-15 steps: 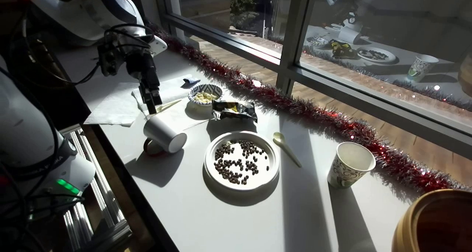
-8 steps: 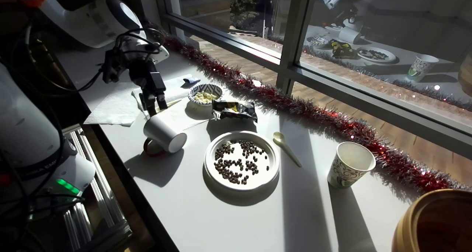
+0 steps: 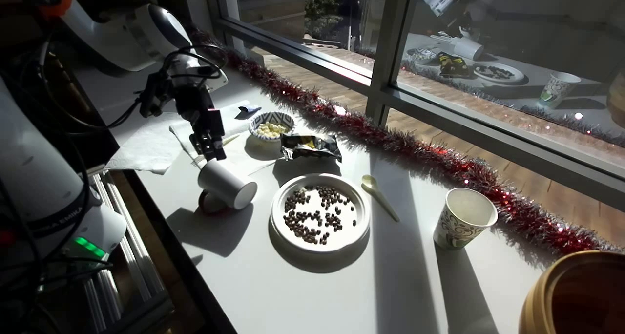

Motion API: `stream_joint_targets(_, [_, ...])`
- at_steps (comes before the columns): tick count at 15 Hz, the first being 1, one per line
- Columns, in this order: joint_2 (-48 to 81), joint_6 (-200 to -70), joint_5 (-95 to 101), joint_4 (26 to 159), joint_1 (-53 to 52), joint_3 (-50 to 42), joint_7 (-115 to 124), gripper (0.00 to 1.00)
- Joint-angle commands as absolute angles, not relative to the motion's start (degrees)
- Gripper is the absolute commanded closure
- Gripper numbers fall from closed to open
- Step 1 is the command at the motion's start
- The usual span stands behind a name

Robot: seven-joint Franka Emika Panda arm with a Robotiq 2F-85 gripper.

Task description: Set the mug cup straight

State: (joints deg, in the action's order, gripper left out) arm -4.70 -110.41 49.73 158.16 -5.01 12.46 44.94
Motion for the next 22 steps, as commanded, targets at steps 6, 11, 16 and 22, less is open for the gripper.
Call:
stream_joint_targets(6, [-2.67, -113.85, 55.57, 158.09, -5.93, 9.93, 43.38, 0.83])
stream_joint_targets(11, [-2.21, -114.21, 57.14, 158.09, -5.87, 9.15, 43.26, 0.97])
stream_joint_targets(16, [-4.25, -112.18, 54.98, 157.88, -6.67, 9.69, 42.13, 0.95])
stream_joint_targets(22, [-8.68, -106.80, 51.41, 157.40, -7.76, 10.12, 41.86, 0.96])
